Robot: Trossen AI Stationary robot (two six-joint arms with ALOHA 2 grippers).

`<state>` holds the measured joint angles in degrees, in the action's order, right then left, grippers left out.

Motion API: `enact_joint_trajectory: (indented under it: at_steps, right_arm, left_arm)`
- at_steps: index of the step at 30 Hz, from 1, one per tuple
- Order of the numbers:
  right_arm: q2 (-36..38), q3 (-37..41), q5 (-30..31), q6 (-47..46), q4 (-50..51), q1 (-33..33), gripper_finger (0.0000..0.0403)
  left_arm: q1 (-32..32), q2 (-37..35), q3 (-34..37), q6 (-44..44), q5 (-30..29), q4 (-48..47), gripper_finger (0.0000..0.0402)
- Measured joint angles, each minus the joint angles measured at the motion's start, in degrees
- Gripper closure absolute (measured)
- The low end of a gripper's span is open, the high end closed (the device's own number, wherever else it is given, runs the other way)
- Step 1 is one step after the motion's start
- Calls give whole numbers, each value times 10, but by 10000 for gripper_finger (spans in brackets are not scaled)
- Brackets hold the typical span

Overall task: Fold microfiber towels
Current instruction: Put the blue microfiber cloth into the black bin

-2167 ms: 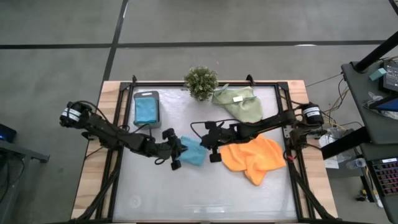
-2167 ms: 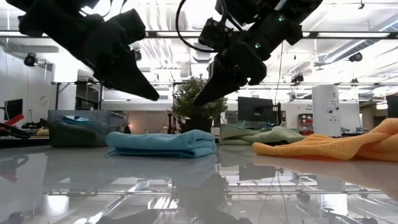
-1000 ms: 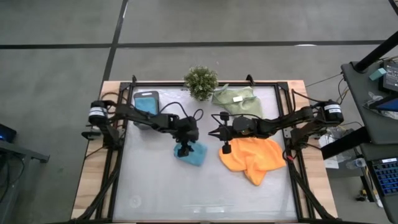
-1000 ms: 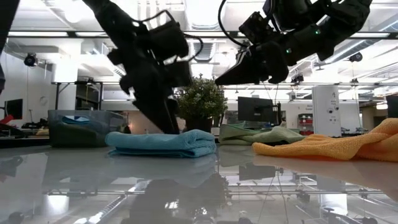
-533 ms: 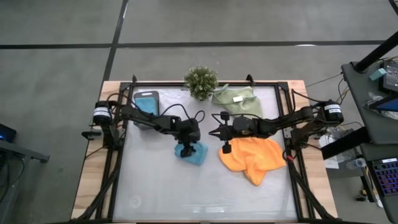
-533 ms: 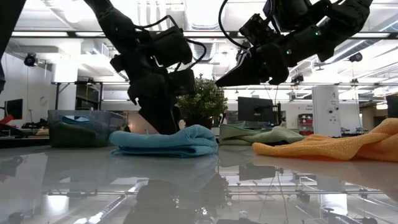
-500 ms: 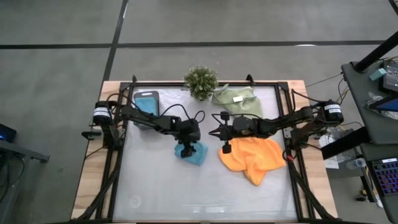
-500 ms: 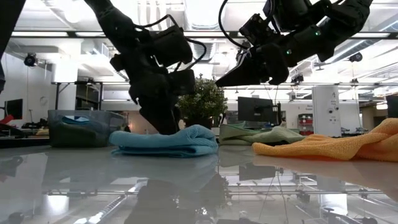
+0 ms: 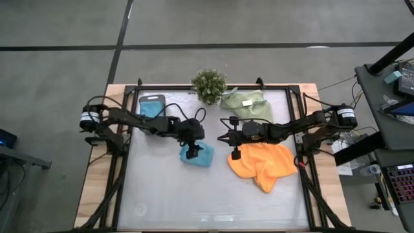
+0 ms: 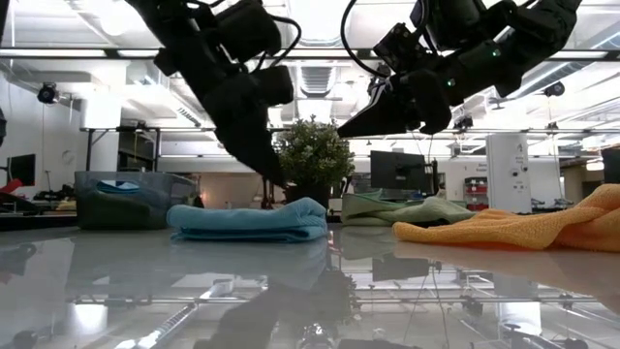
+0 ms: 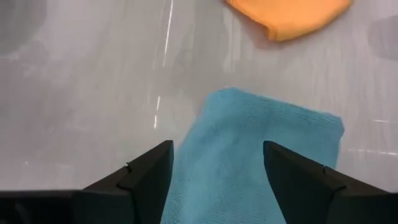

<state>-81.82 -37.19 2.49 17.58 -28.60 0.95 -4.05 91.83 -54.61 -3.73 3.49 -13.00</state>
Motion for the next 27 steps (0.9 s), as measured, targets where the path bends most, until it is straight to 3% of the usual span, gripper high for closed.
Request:
enact_joint_trajectory:
  at_steps: [8, 15, 20, 27]
  right_arm:
    - [0, 0, 0, 0, 0, 0, 394]
    - [0, 1, 0, 0, 0, 0, 394]
    - [0, 1, 0, 0, 0, 0, 394]
    - [0, 1, 0, 0, 0, 0, 394]
  left_arm:
    - [-1, 44, 9, 6, -10, 4, 100]
    - [-1, 96, 6, 11, 23, 22, 95]
    - [7, 104, 5, 12, 9, 22, 132]
    - [20, 103, 6, 6, -13, 21, 231]
